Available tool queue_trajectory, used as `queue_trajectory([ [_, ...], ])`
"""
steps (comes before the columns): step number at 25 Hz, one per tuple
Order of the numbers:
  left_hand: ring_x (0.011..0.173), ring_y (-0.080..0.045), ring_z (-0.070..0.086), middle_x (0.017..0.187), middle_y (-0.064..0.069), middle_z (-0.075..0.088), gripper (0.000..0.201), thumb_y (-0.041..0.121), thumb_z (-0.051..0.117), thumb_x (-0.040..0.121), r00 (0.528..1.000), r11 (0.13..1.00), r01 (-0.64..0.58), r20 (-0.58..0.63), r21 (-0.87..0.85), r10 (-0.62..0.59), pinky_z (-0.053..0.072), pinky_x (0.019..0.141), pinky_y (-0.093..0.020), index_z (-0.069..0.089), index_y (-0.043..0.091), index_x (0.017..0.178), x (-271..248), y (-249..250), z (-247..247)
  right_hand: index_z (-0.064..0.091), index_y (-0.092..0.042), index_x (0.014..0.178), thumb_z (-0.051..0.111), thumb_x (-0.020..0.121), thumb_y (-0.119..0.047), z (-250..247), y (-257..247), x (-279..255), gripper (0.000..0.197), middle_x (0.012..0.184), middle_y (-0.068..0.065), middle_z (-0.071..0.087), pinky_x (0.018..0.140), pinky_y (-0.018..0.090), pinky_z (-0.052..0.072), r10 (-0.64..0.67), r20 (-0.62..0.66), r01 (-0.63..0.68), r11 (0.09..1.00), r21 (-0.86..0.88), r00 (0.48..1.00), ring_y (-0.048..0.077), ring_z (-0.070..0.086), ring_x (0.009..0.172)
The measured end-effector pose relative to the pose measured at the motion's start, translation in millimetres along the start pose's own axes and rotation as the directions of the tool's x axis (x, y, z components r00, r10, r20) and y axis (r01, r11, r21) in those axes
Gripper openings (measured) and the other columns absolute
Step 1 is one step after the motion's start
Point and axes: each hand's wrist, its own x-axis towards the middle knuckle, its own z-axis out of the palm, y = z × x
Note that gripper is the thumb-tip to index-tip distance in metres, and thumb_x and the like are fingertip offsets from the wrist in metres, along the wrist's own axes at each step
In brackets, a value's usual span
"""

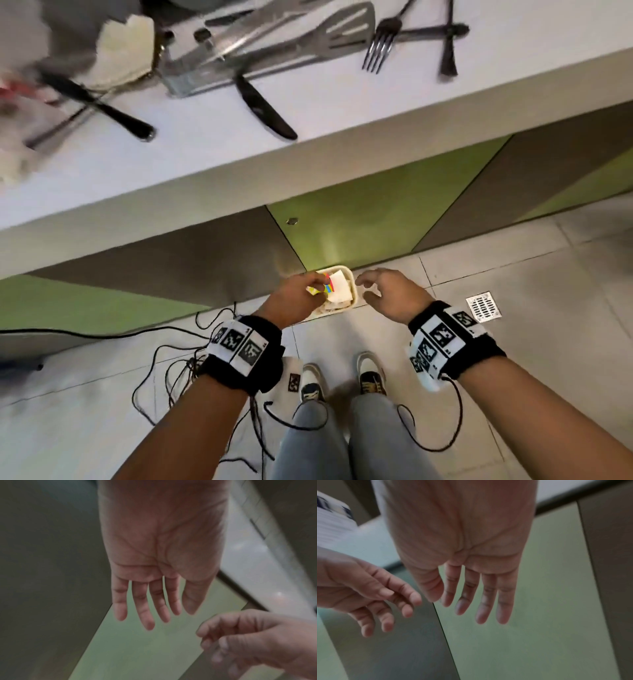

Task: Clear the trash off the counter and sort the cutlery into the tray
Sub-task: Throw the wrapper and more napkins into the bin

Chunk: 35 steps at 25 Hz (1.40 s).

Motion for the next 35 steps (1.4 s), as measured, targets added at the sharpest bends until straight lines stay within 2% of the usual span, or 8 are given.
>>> queue_trajectory([
  [2, 0.076, -0.009, 0.055, 0.1, 0.001, 0.06, 0.031, 0.01, 0.061, 0.088, 0.998, 0.998, -0.059, 0.03, 0.008, 0.059, 0.041, 0.066, -0.001, 0.061, 0.009, 0.119, -29.8, 49.7, -26.2, 0.06, -0.015, 0.118, 0.054, 0.087, -0.014, -40.5, -25.8, -17.4, 0.032, 0.115, 0.01, 0.065, 0.092, 0.031, 0.045, -0.095, -0.01, 0.094, 0.993, -0.075, 0.995, 0.026, 0.06, 0.105],
  [6, 0.091, -0.015, 0.056, 0.104, -0.005, 0.062, 0.03, 0.01, 0.059, 0.089, 0.97, 0.976, -0.215, -0.128, -0.043, 0.208, 0.047, 0.086, -0.025, 0.061, 0.007, 0.119, -86.9, 128.0, -89.3, 0.06, -0.016, 0.118, 0.056, 0.088, -0.017, -110.5, -85.6, -44.0, 0.031, 0.116, 0.007, 0.066, 0.086, 0.022, 0.043, -0.249, -0.043, 0.237, 0.952, -0.194, 0.967, 0.023, 0.061, 0.101],
  [10, 0.07, -0.006, 0.055, 0.1, -0.002, 0.062, 0.028, 0.009, 0.057, 0.09, 0.897, 0.961, -0.276, -0.359, 0.006, 0.26, 0.042, 0.067, -0.008, 0.062, 0.009, 0.117, -131.3, 161.1, -139.3, 0.06, -0.016, 0.118, 0.056, 0.088, -0.016, -147.1, -142.7, -59.0, 0.03, 0.115, 0.004, 0.065, 0.075, 0.017, 0.034, -0.402, -0.133, 0.371, 0.905, -0.21, 0.906, 0.011, 0.052, 0.085],
  [14, 0.083, -0.014, 0.058, 0.114, 0.002, 0.063, 0.026, 0.017, 0.058, 0.09, 0.793, 0.985, -0.17, -0.594, -0.002, 0.136, 0.044, 0.063, -0.014, 0.063, 0.017, 0.115, -162.5, 145.0, -183.1, 0.06, -0.02, 0.115, 0.055, 0.089, -0.018, -154.1, -190.2, -57.4, 0.026, 0.107, -0.003, 0.06, 0.081, 0.027, 0.044, -0.435, -0.119, 0.416, 0.896, -0.157, 0.893, 0.015, 0.056, 0.084],
  [18, 0.099, -0.023, 0.063, 0.122, -0.001, 0.065, 0.029, 0.02, 0.058, 0.088, 0.655, 1.0, 0.028, -0.756, 0.007, -0.013, 0.048, 0.09, -0.029, 0.063, 0.017, 0.116, -175.4, 109.3, -240.9, 0.058, -0.019, 0.117, 0.055, 0.089, -0.017, -156.5, -230.6, -35.4, 0.028, 0.104, -0.005, 0.055, 0.077, 0.024, 0.043, -0.463, -0.093, 0.443, 0.879, -0.179, 0.881, 0.016, 0.056, 0.079],
  [21, 0.106, -0.026, 0.062, 0.122, -0.005, 0.066, 0.031, 0.021, 0.06, 0.086, 0.584, 0.993, 0.118, -0.809, 0.002, -0.068, 0.047, 0.095, -0.032, 0.063, 0.015, 0.116, -174.2, 79.5, -286.2, 0.054, -0.019, 0.122, 0.056, 0.088, -0.012, -159.2, -267.1, -7.0, 0.035, 0.103, -0.003, 0.053, 0.075, 0.024, 0.04, -0.46, -0.134, 0.436, 0.883, -0.175, 0.878, 0.016, 0.053, 0.078],
  [28, 0.116, -0.029, 0.056, 0.128, -0.016, 0.057, 0.046, 0.031, 0.062, 0.085, 0.601, 0.969, 0.246, -0.782, -0.016, -0.166, 0.044, 0.099, -0.032, 0.054, 0.013, 0.126, -156.1, 31.2, -372.2, 0.054, -0.015, 0.125, 0.057, 0.084, -0.011, -162.4, -338.5, 69.2, 0.041, 0.124, 0.014, 0.054, 0.097, 0.031, 0.041, -0.338, -0.296, 0.266, 0.929, -0.258, 0.893, 0.03, 0.053, 0.111],
  [35, 0.123, -0.032, 0.051, 0.134, -0.018, 0.051, 0.049, 0.034, 0.059, 0.085, 0.705, 0.933, 0.321, -0.698, 0.16, -0.123, 0.042, 0.106, -0.037, 0.051, 0.015, 0.129, -97.4, 14.7, -448.6, 0.045, -0.018, 0.133, 0.054, 0.084, -0.02, -165.2, -383.2, 132.1, 0.05, 0.14, 0.012, 0.04, 0.112, 0.04, 0.032, -0.188, -0.275, 0.045, 0.89, -0.453, 0.943, 0.032, 0.04, 0.129],
])
